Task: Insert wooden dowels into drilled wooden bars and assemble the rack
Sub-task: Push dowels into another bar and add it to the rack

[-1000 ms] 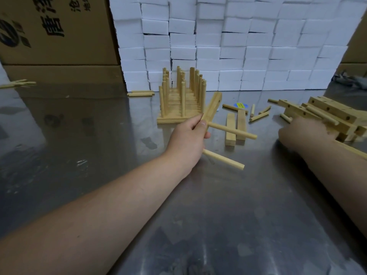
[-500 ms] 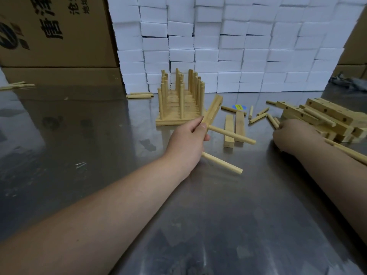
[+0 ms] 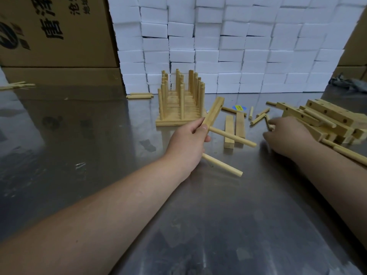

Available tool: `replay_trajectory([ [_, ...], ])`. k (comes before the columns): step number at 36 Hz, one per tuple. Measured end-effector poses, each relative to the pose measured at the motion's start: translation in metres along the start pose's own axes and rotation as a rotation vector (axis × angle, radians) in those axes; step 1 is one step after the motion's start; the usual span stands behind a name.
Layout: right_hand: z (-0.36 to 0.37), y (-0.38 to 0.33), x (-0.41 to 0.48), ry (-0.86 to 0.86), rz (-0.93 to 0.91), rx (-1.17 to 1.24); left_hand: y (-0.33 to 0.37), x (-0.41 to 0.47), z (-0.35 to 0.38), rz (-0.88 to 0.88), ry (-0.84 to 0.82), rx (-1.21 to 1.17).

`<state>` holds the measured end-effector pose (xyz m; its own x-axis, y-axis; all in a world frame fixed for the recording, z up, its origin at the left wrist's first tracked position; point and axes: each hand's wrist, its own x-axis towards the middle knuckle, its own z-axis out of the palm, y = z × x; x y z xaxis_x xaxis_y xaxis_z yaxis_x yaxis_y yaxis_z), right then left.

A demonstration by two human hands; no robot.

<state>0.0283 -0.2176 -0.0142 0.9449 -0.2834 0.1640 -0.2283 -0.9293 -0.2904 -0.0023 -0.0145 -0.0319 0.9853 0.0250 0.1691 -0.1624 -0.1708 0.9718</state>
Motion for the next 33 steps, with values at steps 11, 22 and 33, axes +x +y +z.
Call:
replay_trajectory([
  [11,-0.015,0.0,-0.004,-0.15,0.059,-0.299,-0.003,0.002,0.0,0.01,-0.004,0.024],
  [22,-0.001,-0.012,-0.007,0.01,-0.205,0.004,-0.004,0.004,0.0,0.013,-0.023,0.025],
  [33,-0.008,-0.023,-0.026,0.166,-0.443,0.461,-0.005,0.004,-0.001,0.045,-0.11,-0.033],
])
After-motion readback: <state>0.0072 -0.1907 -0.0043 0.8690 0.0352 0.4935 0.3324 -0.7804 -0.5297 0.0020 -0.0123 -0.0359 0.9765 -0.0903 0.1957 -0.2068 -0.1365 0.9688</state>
